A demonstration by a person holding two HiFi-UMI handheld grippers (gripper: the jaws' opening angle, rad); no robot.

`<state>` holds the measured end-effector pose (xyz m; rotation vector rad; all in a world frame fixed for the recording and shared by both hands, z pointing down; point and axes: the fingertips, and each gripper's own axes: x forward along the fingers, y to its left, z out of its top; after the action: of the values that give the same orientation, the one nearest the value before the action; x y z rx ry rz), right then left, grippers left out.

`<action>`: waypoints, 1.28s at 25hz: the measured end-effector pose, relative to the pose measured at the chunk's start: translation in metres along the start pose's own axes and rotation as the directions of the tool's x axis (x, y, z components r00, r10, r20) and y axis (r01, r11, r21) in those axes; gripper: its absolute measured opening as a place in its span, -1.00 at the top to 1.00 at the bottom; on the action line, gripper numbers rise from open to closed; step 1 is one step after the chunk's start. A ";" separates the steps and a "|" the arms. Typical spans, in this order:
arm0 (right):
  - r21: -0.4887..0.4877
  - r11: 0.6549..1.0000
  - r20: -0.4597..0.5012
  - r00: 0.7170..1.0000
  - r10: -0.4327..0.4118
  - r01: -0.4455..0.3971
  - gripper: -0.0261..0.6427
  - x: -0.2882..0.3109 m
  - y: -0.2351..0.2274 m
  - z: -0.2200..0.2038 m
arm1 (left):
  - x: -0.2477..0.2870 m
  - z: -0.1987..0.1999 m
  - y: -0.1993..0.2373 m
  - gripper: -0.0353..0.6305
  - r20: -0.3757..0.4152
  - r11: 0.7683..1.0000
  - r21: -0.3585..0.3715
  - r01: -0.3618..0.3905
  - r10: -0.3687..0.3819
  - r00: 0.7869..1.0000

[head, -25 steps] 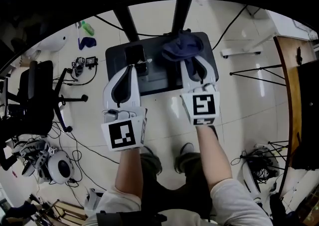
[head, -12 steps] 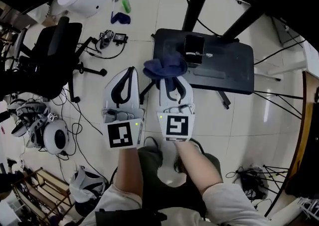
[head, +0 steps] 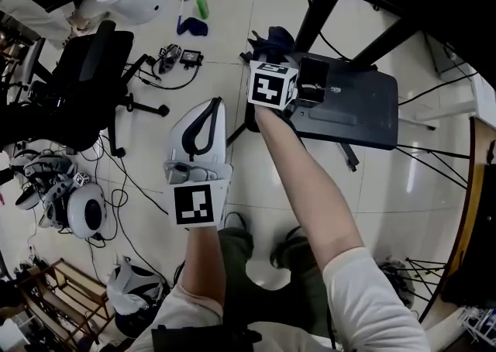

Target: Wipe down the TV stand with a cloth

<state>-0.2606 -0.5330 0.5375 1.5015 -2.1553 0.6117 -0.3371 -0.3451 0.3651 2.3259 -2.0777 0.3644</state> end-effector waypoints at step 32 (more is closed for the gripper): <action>-0.079 0.991 0.001 0.994 0.105 -0.105 0.71 -0.042 -0.201 -0.027 | 0.091 0.026 -0.155 0.55 0.191 0.999 -0.029 0.027 -0.021 0.981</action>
<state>-0.0551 -0.5489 0.5560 1.3569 -2.2467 0.5510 -0.1719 -0.4191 0.3791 2.4539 -2.1131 0.1107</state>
